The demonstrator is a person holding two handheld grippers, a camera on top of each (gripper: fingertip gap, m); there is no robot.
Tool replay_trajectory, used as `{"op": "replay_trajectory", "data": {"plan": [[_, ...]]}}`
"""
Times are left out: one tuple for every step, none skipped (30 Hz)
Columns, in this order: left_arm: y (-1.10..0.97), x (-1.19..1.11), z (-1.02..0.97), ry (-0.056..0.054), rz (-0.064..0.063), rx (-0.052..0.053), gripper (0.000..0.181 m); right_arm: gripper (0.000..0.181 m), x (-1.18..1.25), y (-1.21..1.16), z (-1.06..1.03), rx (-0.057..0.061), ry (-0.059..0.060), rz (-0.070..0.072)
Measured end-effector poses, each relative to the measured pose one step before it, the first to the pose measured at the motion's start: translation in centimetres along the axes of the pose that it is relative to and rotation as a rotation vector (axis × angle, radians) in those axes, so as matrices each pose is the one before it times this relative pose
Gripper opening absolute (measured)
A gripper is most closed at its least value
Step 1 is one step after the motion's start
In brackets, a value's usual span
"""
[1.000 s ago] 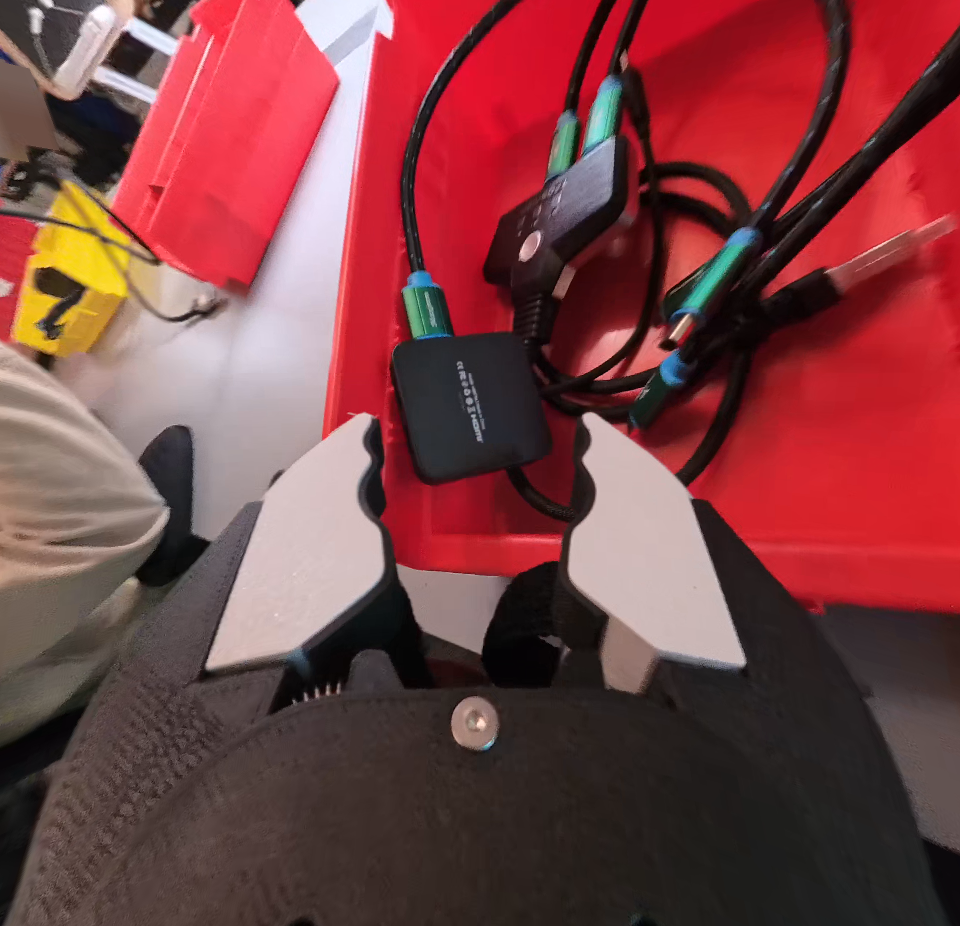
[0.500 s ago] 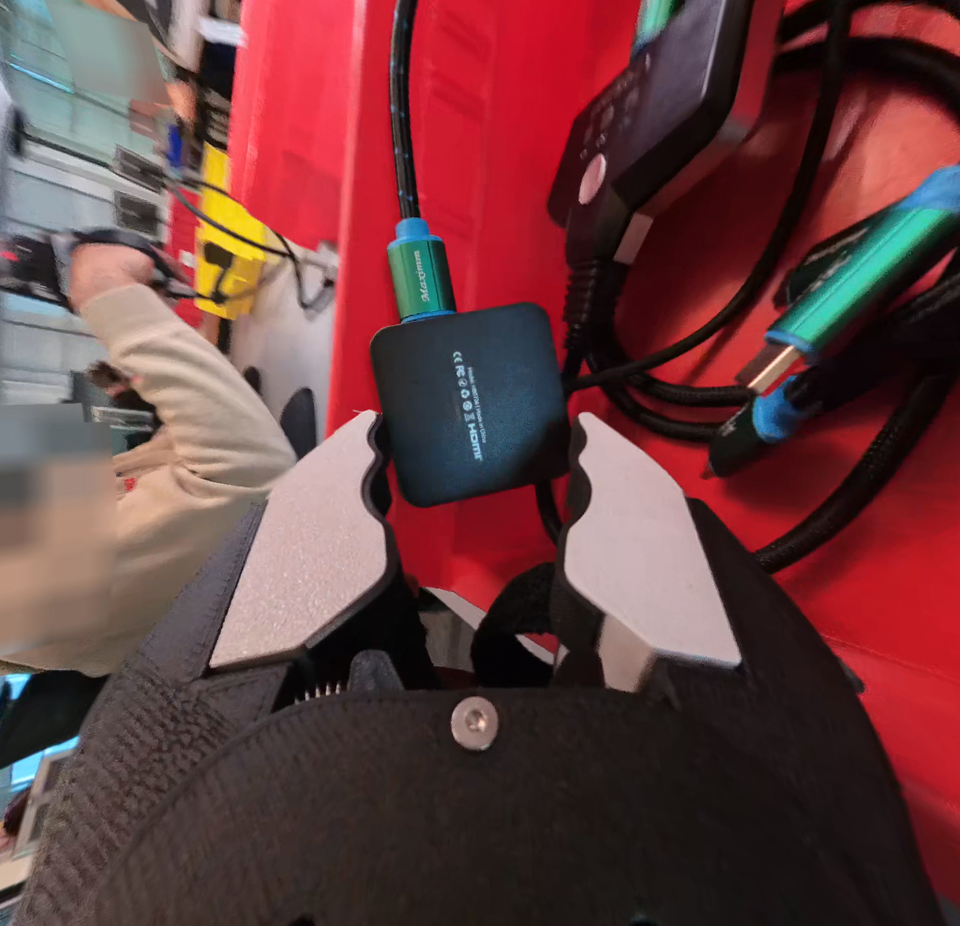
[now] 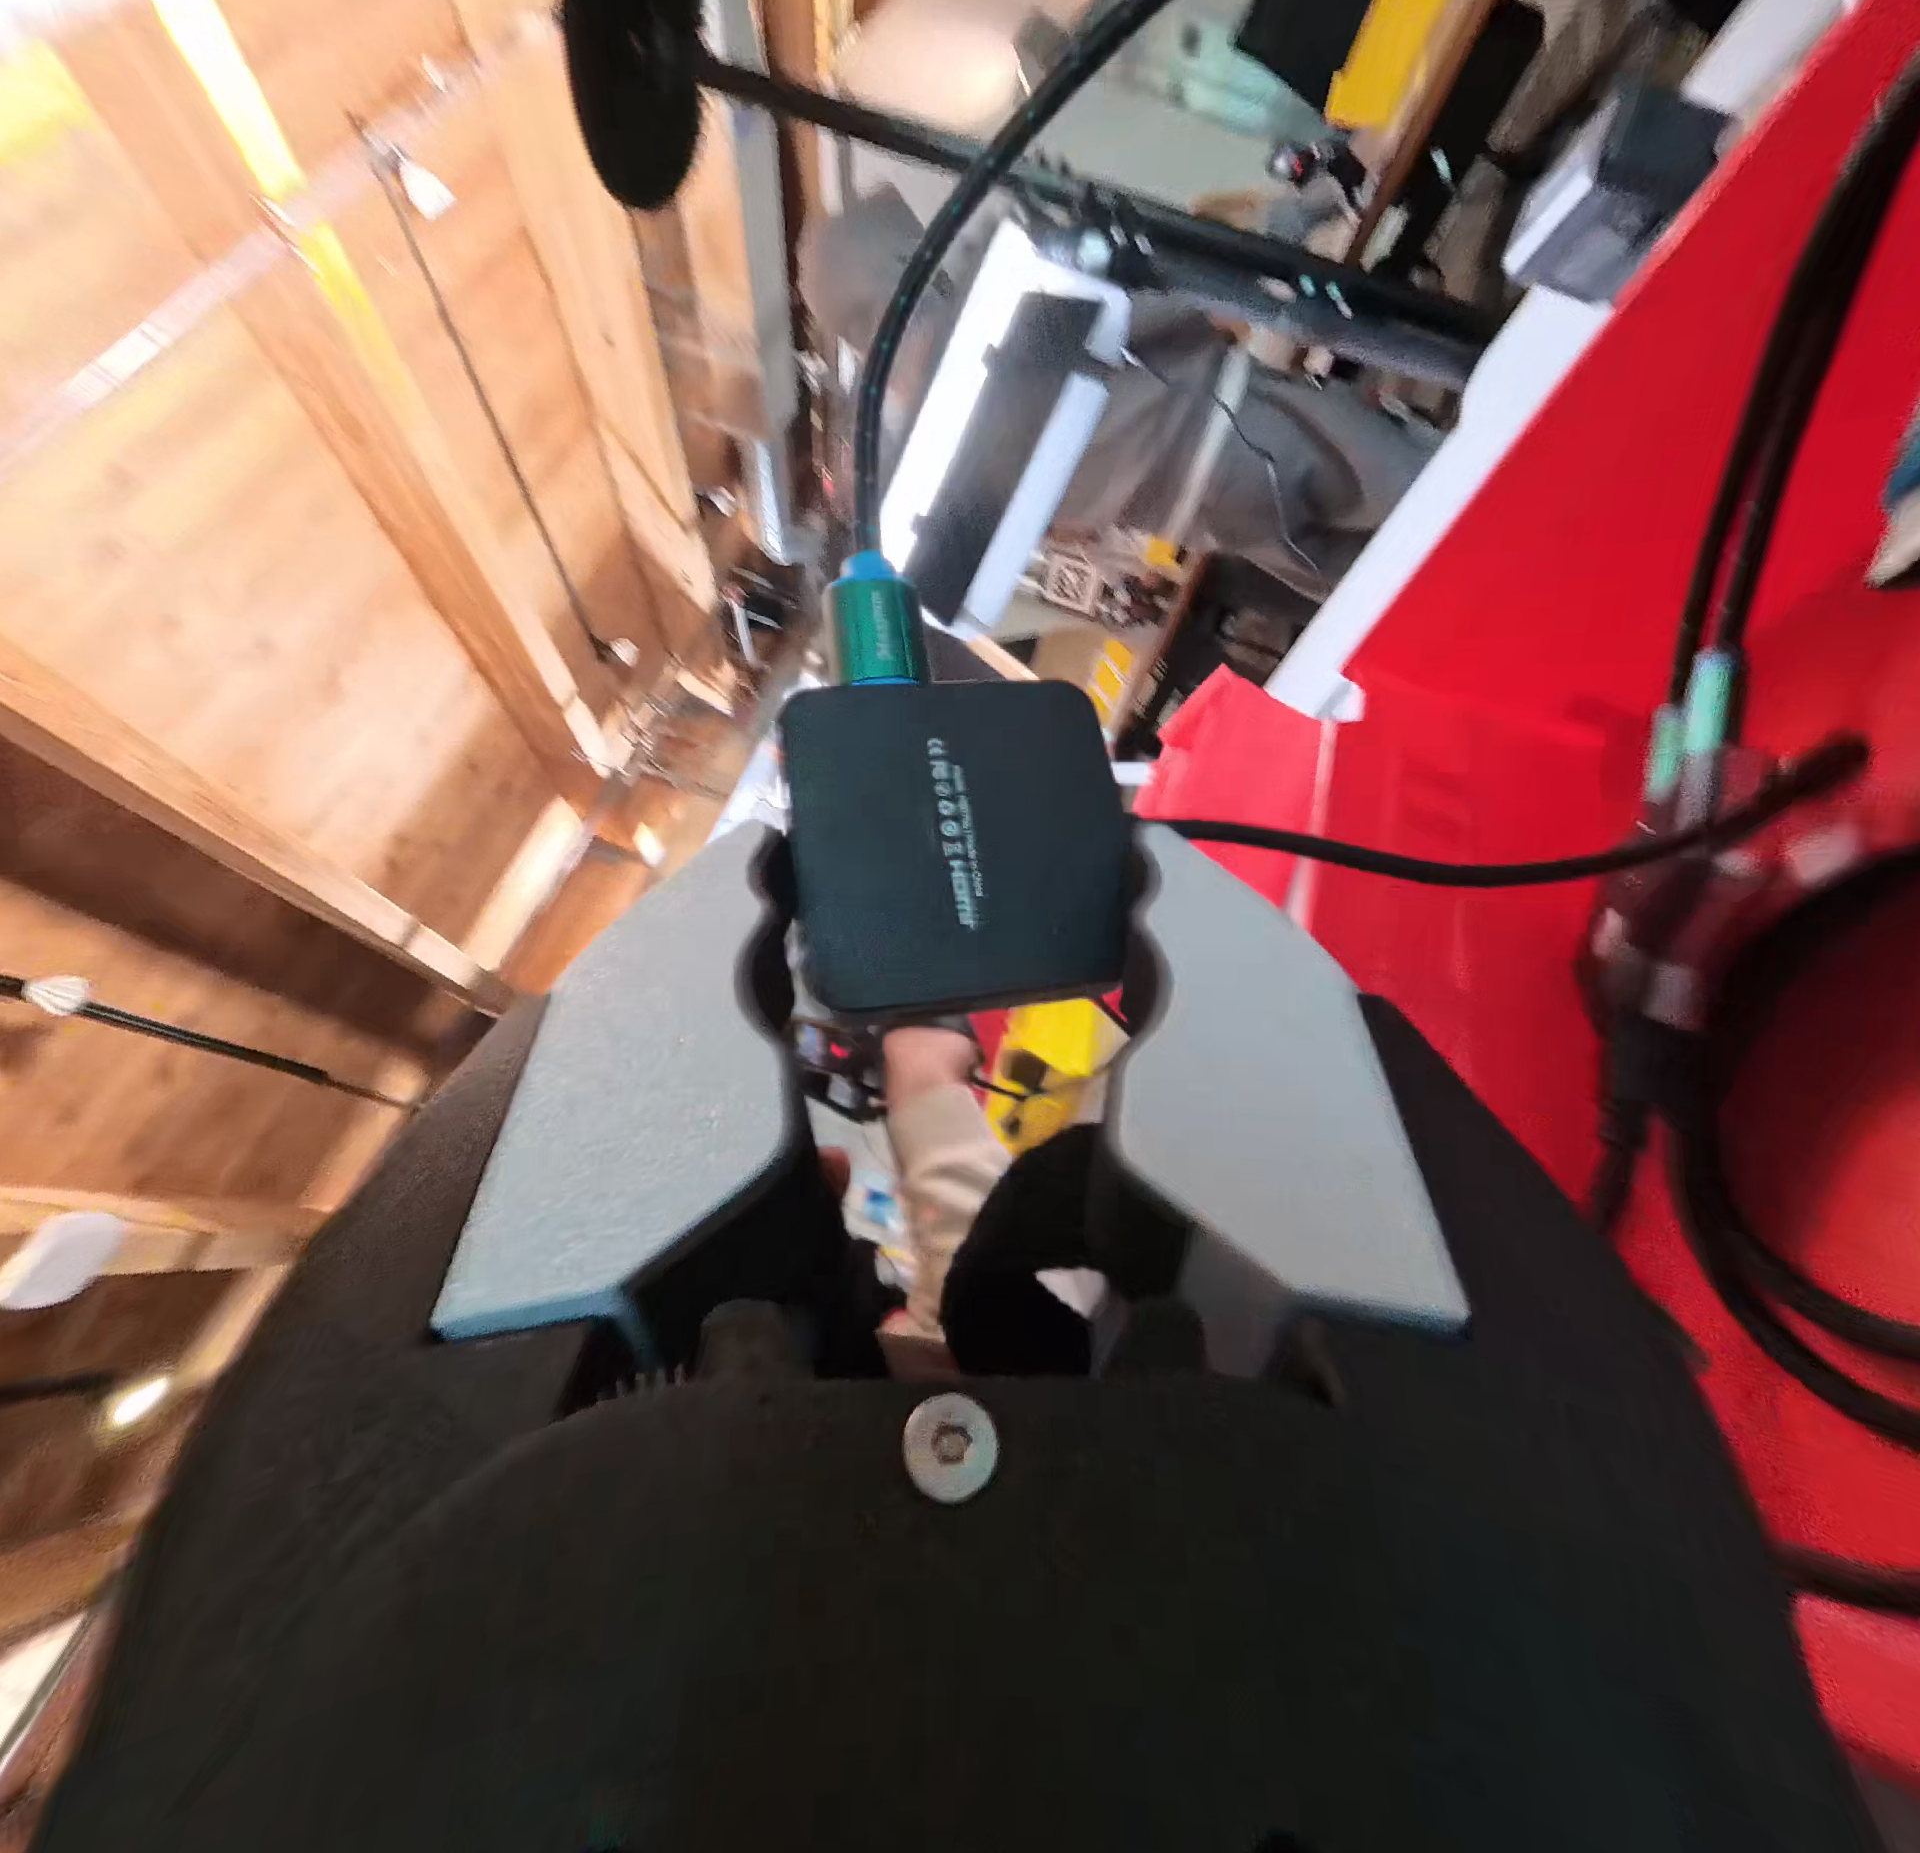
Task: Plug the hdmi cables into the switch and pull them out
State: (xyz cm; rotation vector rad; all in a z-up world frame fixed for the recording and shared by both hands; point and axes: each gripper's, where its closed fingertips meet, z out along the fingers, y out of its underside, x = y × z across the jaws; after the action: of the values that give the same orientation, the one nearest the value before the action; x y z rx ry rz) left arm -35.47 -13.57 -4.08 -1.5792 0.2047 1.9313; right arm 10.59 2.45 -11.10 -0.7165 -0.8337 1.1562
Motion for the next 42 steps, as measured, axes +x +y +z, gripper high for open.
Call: {"op": "replay_trajectory", "data": {"plan": [[-1.732, -1.962, -0.747, -0.0868, -0.0078, 0.1049, 0.002, 0.068, -0.023, 0.001, -0.005, 0.0002, -0.0009, -0.0013], [-1.337, -1.071, -0.309, -0.0132, -0.0192, 0.0653, 0.000, 0.068, -0.023, -0.003, -0.002, -0.0001, -0.0011, -0.0015], [-0.519, -0.407, 0.090, 0.0292, -0.0076, 0.0003, 0.000, 0.068, -0.030, 0.002, 0.004, -0.0004, -0.0008, -0.0017], [-0.379, -0.152, 0.145, 0.0348, -0.0053, 0.0020, 0.000, 0.068, -0.037, -0.017, -0.013, 0.0005, -0.0006, -0.0028], [-0.310, -0.181, 0.105, 0.0214, -0.0310, 0.0156, 0.000, 0.068, -0.053, -0.012, -0.006, 0.0004, -0.0017, -0.0041], [0.009, 0.094, 0.136, 0.0385, -0.0699, 0.0117, 0.000, 0.068, -0.067, -0.001, 0.009, -0.0006, -0.0023, -0.0047], [0.497, 0.416, 0.191, 0.0637, -0.1101, -0.0079, 0.000, 0.068, -0.078, 0.018, 0.007, -0.0013, -0.0022, -0.0049], [0.892, 0.557, 0.262, 0.0786, -0.1299, -0.0232, 0.003, 0.068, -0.050, 0.007, 0.006, -0.0011, -0.0016, -0.0045], [1.190, 0.559, 0.317, 0.0852, -0.1352, -0.0341, 0.010, 0.068, -0.040, 0.015, 0.015, -0.0011, -0.0008, -0.0034], [1.369, 0.429, 0.360, 0.0857, -0.1315, -0.0419, 0.020, 0.068, -0.033, 0.018, 0.006, -0.0013, -0.0012, -0.0020], [1.448, 0.086, 0.344, 0.0702, -0.1152, -0.0451, 0.030, 0.068, -0.015, 0.006, 0.006, -0.0003, -0.0008, -0.0010], [1.468, -0.265, 0.318, 0.0479, -0.0890, -0.0501, 0.038, 0.068, 0.006, -0.008, -0.007, 0.0009, 0.0005, 0.0000], [1.549, -0.655, 0.317, 0.0175, -0.0565, -0.0605, 0.047, 0.067, 0.022, -0.010, -0.004, 0.0006, 0.0011, 0.0005], [1.362, -1.029, 0.366, -0.0176, -0.0212, -0.0506, 0.053, 0.067, 0.012, 0.004, 0.000, -0.0001, 0.0004, 0.0004], [0.971, -0.877, 0.440, -0.0195, 0.0092, -0.0212, 0.056, 0.067, 0.003, 0.012, 0.007, -0.0003, -0.0001, 0.0004], [0.757, -0.296, 0.576, 0.0064, 0.0207, -0.0089, 0.056, 0.067, 0.004, 0.009, 0.008, -0.0001, 0.0002, 0.0009], [0.739, 0.251, 0.729, 0.0322, 0.0181, -0.0181, 0.056, 0.067, 0.032, 0.000, -0.005, 0.0003, 0.0010, 0.0016], [0.734, 0.605, 0.845, 0.0486, 0.0205, -0.0286, 0.056, 0.067, 0.056, 0.012, 0.004, 0.0001, 0.0021, 0.0027], [0.725, 0.527, 0.925, 0.0421, 0.0220, -0.0352, 0.056, 0.067, 0.064, 0.001, -0.001, 0.0000, 0.0027, 0.0032], [0.590, 0.050, 0.932, 0.0126, 0.0173, -0.0332, 0.055, 0.067, 0.044, -0.005, -0.002, 0.0006, 0.0022, 0.0020], [0.350, -0.415, 0.863, -0.0169, 0.0140, -0.0227, 0.053, 0.067, 0.029, -0.008, -0.005, 0.0005, 0.0018, 0.0008], [0.084, -0.607, 0.701, -0.0298, 0.0110, -0.0078, 0.043, 0.067, 0.029, 0.025, 0.013, -0.0008, 0.0014, 0.0007], [-0.120, -0.583, 0.492, -0.0278, 0.0057, 0.0005, 0.030, 0.067, 0.010, 0.033, 0.018, -0.0019, 0.0007, 0.0008], [-0.262, -0.445, 0.266, -0.0173, 0.0022, 0.0013, 0.014, 0.067, 0.027, 0.028, 0.014, -0.0014, 0.0006, 0.0011], [-0.431, -0.063, 0.047, 0.0113, 0.0014, 0.0023, 0.010, 0.067, 0.030, 0.019, 0.007, -0.0004, 0.0011, 0.0015], [-0.813, 0.051, -0.189, 0.0147, -0.0079, 0.0194, 0.009, 0.067, 0.034, -0.001, -0.002, 0.0005, 0.0009, 0.0025], [-1.405, -0.103, -0.487, -0.0024, -0.0098, 0.0525, 0.007, 0.066, 0.040, -0.002, -0.011, 0.0011, 0.0012, 0.0035], [-1.739, -0.124, -0.678, -0.0051, -0.0006, 0.0627, 0.006, 0.066, 0.056, -0.010, -0.016, 0.0015, 0.0017, 0.0038], [-1.743, -0.249, -0.717, -0.0127, 0.0112, 0.0485, 0.006, 0.066, 0.043, -0.024, -0.024, 0.0018, 0.0016, 0.0031], [-1.727, -0.476, -0.687, -0.0283, 0.0293, 0.0360, 0.006, 0.066, 0.024, -0.017, -0.009, 0.0016, 0.0009, 0.0012], [-1.729, -0.555, -0.616, -0.0316, 0.0439, 0.0315, 0.006, 0.066, -0.028, -0.015, -0.022, 0.0011, -0.0007, -0.0013], [-1.769, -0.543, -0.558, -0.0275, 0.0418, 0.0316, 0.006, 0.066, -0.045, -0.001, 0.001, 0.0001, -0.0013, -0.0033], [-1.855, -0.512, -0.499, -0.0201, 0.0331, 0.0370, 0.006, 0.066, -0.065, 0.020, 0.007, -0.0012, -0.0014, -0.0040], [-1.941, -0.392, -0.478, -0.0111, 0.0244, 0.0436, 0.005, 0.066, -0.048, 0.039, 0.013, -0.0019, -0.0013, -0.0037], [-2.055, -0.305, -0.484, -0.0072, 0.0165, 0.0513, 0.005, 0.065, -0.045, 0.020, 0.012, -0.0015, -0.0008, -0.0028], [-2.149, -0.159, -0.491, -0.0043, 0.0123, 0.0573, 0.006, 0.065, -0.026, 0.013, -0.003, -0.0006, -0.0004, -0.0017], [-2.134, 0.038, -0.464, 0.0009, 0.0090, 0.0568, 0.005, 0.065, -0.005, 0.004, -0.005, 0.0001, 0.0002, -0.0006], [-2.046, 0.236, -0.424, 0.0067, 0.0050, 0.0523, 0.005, 0.065, 0.004, 0.006, -0.004, 0.0002, 0.0006, 0.0004], [-1.885, 0.472, -0.369, 0.0129, -0.0026, 0.0478, 0.005, 0.065, 0.012, 0.010, -0.004, 0.0001, 0.0006, 0.0005], [-1.683, 0.752, -0.314, 0.0224, -0.0106, 0.0421, 0.006, 0.065, 0.003, 0.000, 0.000, 0.0000, 0.0004, 0.0002], [-1.459, 1.036, -0.247, 0.0318, -0.0173, 0.0369, 0.005, 0.065, -0.006, 0.014, 0.003, -0.0001, 0.0001, 0.0004], [-1.266, 1.272, -0.177, 0.0368, -0.0237, 0.0353, 0.006, 0.064, 0.006, 0.005, -0.001, -0.0002, -0.0001, 0.0004]]}}
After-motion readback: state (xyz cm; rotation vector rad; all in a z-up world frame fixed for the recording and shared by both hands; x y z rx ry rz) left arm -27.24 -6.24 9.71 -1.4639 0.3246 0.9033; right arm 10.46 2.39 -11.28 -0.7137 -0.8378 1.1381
